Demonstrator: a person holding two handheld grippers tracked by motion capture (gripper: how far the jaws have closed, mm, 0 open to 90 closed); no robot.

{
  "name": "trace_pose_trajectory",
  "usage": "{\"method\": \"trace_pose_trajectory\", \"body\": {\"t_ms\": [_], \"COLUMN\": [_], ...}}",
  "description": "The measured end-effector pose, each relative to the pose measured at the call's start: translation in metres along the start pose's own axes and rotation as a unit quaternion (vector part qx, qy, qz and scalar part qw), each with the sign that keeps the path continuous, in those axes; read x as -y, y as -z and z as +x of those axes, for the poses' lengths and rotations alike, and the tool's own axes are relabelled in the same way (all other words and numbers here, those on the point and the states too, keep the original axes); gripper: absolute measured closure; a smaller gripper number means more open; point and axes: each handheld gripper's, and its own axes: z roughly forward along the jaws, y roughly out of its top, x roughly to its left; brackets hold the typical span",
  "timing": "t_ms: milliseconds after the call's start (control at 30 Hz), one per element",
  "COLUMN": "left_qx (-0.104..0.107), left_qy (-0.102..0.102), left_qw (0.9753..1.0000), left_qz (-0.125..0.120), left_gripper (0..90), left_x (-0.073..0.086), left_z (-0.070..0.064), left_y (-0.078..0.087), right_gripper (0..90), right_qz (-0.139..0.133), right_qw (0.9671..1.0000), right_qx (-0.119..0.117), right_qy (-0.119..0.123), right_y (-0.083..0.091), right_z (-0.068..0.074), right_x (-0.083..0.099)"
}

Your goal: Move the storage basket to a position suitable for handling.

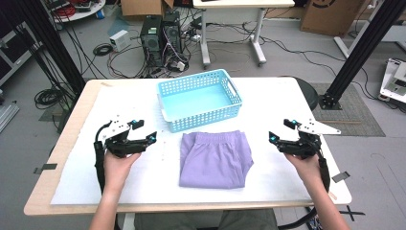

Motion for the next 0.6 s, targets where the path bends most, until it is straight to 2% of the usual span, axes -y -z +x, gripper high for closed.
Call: {"method": "trace_pose_trajectory", "body": {"t_ms": [100,233,267,367,400,500,600], "left_qx": [0.002,0.004,0.0,0.004,0.007,-0.004,-0.003], "left_qy": [0.004,-0.003,0.003,0.02,0.019,-0.001,-0.007], "left_qw": [0.9999,0.9998,0.9999,0.9997,0.9997,1.0,0.9999], "left_qz": [-0.014,-0.02,-0.017,-0.01,-0.01,0.006,0.013], "left_gripper": [24.2,24.2,24.2,24.2,24.2,24.2,24.2], "left_x": [-0.001,-0.003,-0.004,-0.002,-0.001,0.0,0.001], "left_z": [-0.002,-0.007,-0.009,-0.01,-0.011,-0.015,-0.018], "left_y": [0.001,0.001,0.0,-0.003,-0.005,-0.009,-0.014], "right_gripper": [21.4,21.4,21.5,21.5,21.5,21.4,21.5], "right_qz": [-0.002,-0.001,0.003,0.003,0.005,0.01,0.012], "right_qw": [1.0,1.0,0.9999,1.0,1.0,0.9999,0.9999], "right_qx": [0.0,0.003,0.003,0.003,0.004,0.003,0.002], "right_qy": [-0.002,-0.005,-0.01,-0.002,0.0,0.0,0.008], "right_y": [0.0,0.0,0.0,-0.003,-0.004,-0.007,-0.011], "right_z": [-0.004,-0.006,-0.005,-0.006,-0.006,-0.004,-0.001], "right_x": [0.002,0.002,0.002,0.002,0.003,0.003,0.003]}}
